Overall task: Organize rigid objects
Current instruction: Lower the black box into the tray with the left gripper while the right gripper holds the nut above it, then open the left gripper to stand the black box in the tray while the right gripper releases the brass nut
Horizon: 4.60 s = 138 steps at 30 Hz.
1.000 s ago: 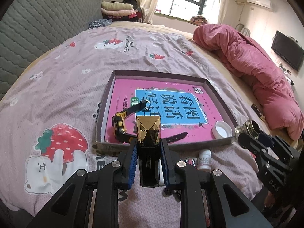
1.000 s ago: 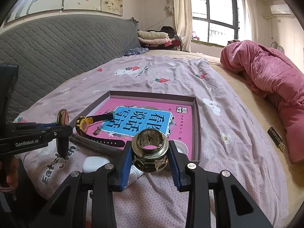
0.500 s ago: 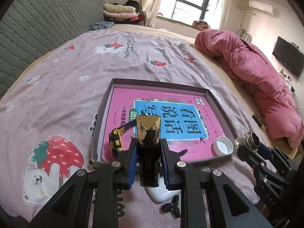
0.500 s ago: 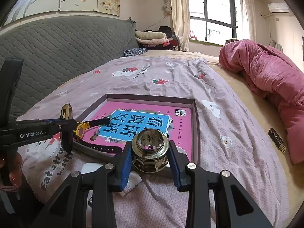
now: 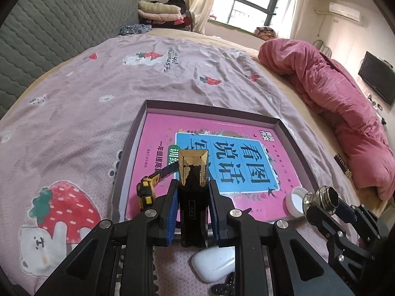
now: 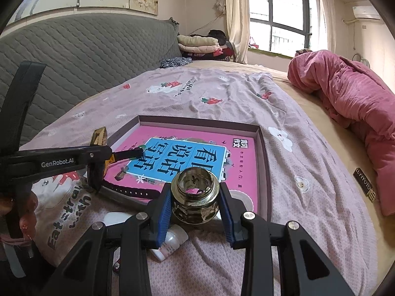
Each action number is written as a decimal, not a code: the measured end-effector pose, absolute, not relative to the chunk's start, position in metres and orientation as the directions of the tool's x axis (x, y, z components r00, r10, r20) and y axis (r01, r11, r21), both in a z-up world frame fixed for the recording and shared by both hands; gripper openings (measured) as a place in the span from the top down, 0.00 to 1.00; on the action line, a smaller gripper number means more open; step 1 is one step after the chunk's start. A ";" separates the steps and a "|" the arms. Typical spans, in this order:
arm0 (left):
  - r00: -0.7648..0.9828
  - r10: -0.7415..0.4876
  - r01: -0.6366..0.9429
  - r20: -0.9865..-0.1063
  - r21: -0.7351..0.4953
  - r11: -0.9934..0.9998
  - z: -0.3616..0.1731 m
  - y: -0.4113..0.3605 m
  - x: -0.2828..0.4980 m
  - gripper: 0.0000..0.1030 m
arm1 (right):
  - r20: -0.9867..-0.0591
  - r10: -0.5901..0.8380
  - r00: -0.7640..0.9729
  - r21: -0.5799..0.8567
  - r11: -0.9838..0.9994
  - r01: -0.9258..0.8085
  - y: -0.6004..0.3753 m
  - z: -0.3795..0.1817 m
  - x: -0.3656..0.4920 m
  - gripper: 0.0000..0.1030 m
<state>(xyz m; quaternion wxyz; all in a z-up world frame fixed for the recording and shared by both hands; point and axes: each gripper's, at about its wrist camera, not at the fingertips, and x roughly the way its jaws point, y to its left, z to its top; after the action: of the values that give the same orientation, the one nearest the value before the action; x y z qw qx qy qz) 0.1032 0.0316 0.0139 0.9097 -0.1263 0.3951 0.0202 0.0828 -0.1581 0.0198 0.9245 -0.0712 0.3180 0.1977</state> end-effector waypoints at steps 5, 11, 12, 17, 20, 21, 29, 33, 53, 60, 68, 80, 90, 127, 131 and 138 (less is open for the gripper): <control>0.693 -0.059 -0.133 -0.718 -0.208 0.969 0.009 0.030 0.112 0.78 | -0.627 0.313 0.713 -0.021 0.909 -0.417 -0.154 0.016 0.084 0.65; 0.687 -0.064 -0.147 -0.724 -0.224 0.963 0.002 0.036 0.125 0.78 | -0.637 0.305 0.708 -0.033 0.907 -0.420 -0.147 0.013 0.089 0.65; 0.684 -0.065 -0.148 -0.726 -0.225 0.963 0.000 0.037 0.127 0.78 | -0.638 0.304 0.708 -0.035 0.907 -0.421 -0.145 0.013 0.091 0.65; 0.667 -0.072 -0.138 -0.742 -0.218 0.966 -0.008 0.034 0.130 0.78 | -0.638 0.310 0.705 -0.035 0.903 -0.428 -0.138 0.012 0.097 0.65; 0.661 -0.073 -0.131 -0.747 -0.210 0.969 -0.011 0.031 0.131 0.78 | -0.637 0.311 0.705 -0.038 0.902 -0.431 -0.133 0.011 0.100 0.65; 0.658 -0.076 -0.127 -0.749 -0.210 0.969 -0.012 0.031 0.131 0.78 | -0.637 0.312 0.705 -0.037 0.901 -0.432 -0.132 0.011 0.102 0.65; 0.632 -0.095 -0.114 -0.769 -0.213 0.970 -0.021 0.028 0.133 0.78 | -0.646 0.303 0.700 -0.034 0.905 -0.424 -0.132 0.006 0.108 0.65; 0.612 -0.117 -0.119 -0.782 -0.237 0.964 -0.026 0.030 0.135 0.78 | -0.657 0.316 0.685 -0.013 0.903 -0.430 -0.130 0.004 0.114 0.65; 0.537 -0.137 -0.098 -0.832 -0.223 0.970 -0.031 0.029 0.137 0.78 | -0.691 0.327 0.645 -0.028 0.879 -0.476 -0.117 -0.006 0.120 0.65; 0.541 -0.134 -0.100 -0.830 -0.222 0.970 -0.032 0.031 0.134 0.78 | -0.699 0.333 0.633 -0.021 0.875 -0.484 -0.113 -0.008 0.124 0.65; 0.545 -0.123 -0.101 -0.830 -0.211 0.972 -0.031 0.030 0.131 0.78 | -0.716 0.330 0.615 -0.008 0.877 -0.480 -0.111 -0.015 0.127 0.65; 0.545 -0.121 -0.103 -0.829 -0.210 0.972 -0.032 0.031 0.130 0.78 | -0.734 0.334 0.591 0.029 0.885 -0.465 -0.117 -0.021 0.128 0.65; 0.541 -0.129 -0.101 -0.831 -0.216 0.971 -0.032 0.031 0.131 0.78 | -0.765 0.330 0.553 0.052 0.888 -0.458 -0.116 -0.021 0.134 0.64; 0.533 -0.134 -0.103 -0.835 -0.222 0.970 -0.033 0.031 0.133 0.78 | -0.749 0.346 0.564 0.107 0.905 -0.413 -0.137 -0.003 0.114 0.64; 0.532 -0.132 -0.108 -0.837 -0.221 0.969 -0.032 0.031 0.133 0.78 | -0.739 0.344 0.579 0.103 0.908 -0.407 -0.141 0.002 0.110 0.63; 0.534 -0.135 -0.113 -0.835 -0.228 0.967 -0.030 0.034 0.132 0.72 | -0.734 0.344 0.585 0.112 0.911 -0.396 -0.144 0.004 0.109 0.63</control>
<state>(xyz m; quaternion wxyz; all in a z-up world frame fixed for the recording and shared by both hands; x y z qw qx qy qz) 0.1320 0.0342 -0.0304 0.8664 -0.1281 0.4827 -0.0063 0.1093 -0.1442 0.0039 0.8897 -0.0320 0.4052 0.2081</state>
